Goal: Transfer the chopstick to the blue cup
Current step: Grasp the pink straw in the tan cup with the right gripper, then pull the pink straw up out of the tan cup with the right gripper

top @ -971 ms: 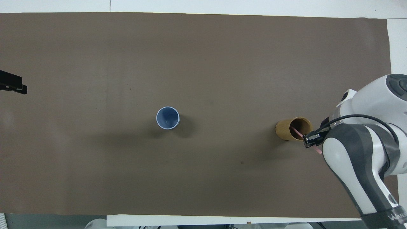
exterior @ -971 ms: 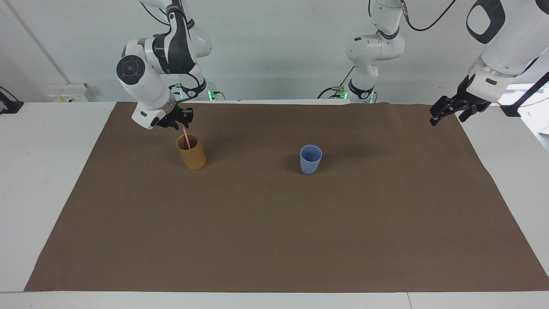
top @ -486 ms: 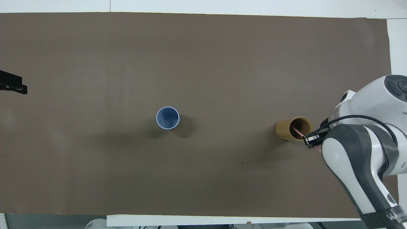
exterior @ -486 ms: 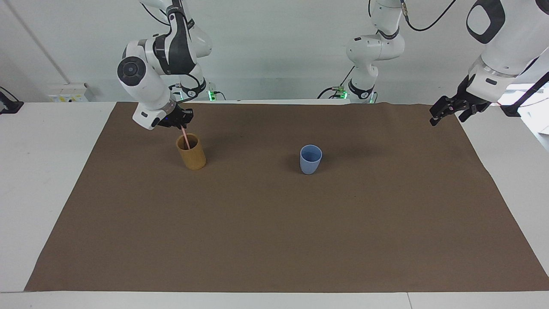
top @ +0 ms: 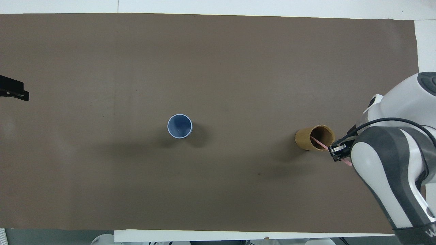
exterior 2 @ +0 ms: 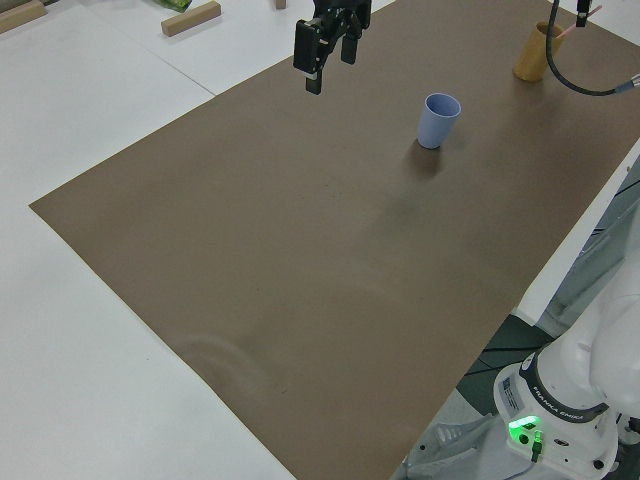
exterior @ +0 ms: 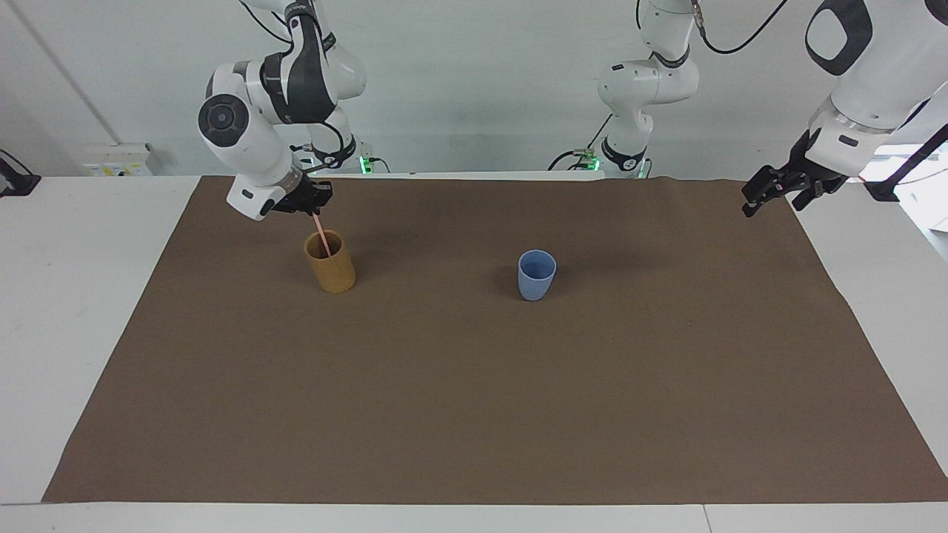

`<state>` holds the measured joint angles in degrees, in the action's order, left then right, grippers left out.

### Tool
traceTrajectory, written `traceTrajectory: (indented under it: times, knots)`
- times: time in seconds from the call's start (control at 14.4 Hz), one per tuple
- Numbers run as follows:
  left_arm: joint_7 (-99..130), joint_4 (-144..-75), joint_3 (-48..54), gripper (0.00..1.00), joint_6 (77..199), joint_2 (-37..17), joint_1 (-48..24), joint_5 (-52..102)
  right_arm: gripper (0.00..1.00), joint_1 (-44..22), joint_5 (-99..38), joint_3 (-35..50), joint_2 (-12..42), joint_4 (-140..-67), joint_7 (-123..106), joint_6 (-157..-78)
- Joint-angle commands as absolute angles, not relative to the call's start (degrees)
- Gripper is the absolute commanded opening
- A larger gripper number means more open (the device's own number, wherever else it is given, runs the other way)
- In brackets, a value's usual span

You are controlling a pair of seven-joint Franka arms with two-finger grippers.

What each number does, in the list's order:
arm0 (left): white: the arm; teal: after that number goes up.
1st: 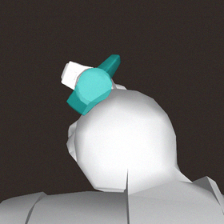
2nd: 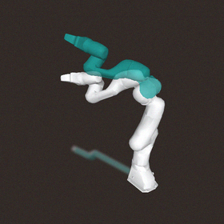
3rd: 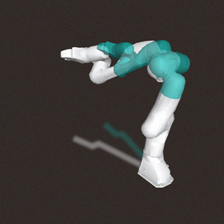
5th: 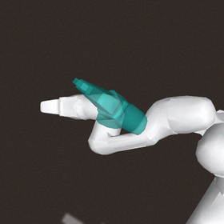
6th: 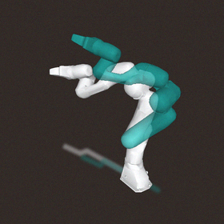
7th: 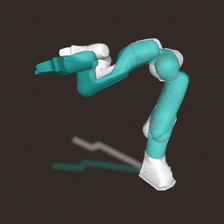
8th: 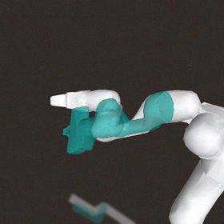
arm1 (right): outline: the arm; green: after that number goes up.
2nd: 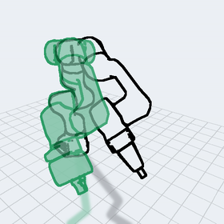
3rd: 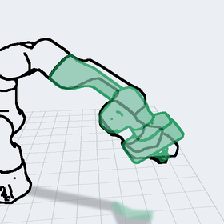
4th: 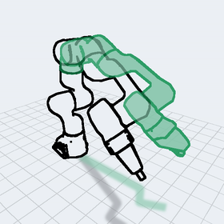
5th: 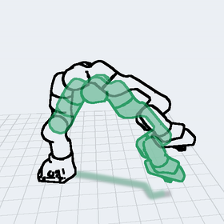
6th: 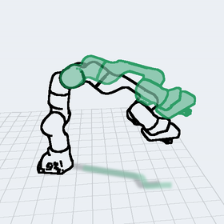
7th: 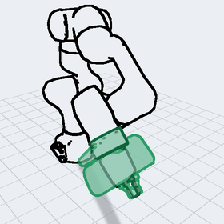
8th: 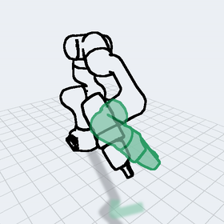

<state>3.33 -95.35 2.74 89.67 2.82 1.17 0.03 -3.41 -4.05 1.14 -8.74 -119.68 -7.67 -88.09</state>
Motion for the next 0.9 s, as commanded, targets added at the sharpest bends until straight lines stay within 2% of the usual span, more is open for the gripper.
traceTrajectory:
  times: [0.0,0.28,0.49,0.62,0.83]
  knots:
    - [3.1,-94.9,2.7,1.0,89.1,2.6,1.2,0.2,0.04,-3.1,-2.8,1.2,-5.5,-108.0,-8.3,-77.4]
    - [3.1,-94.9,2.6,1.0,89.1,2.6,1.2,0.2,0.04,-3.7,-2.8,1.5,-4.7,-93.2,-7.7,-63.9]
    - [3.1,-94.9,2.6,1.0,89.1,2.6,1.2,0.2,0.03,-7.2,-7.9,1.5,0.4,-81.2,-0.2,-56.8]
    - [3.1,-94.9,2.6,1.0,89.1,2.6,1.3,0.2,0.0,-9.5,-16.2,1.6,2.3,-77.5,12.6,-57.0]
    - [3.1,-94.9,2.6,1.0,89.1,2.6,1.2,0.2,0.0,-16.1,-26.3,1.6,2.5,-78.8,33.2,-66.3]
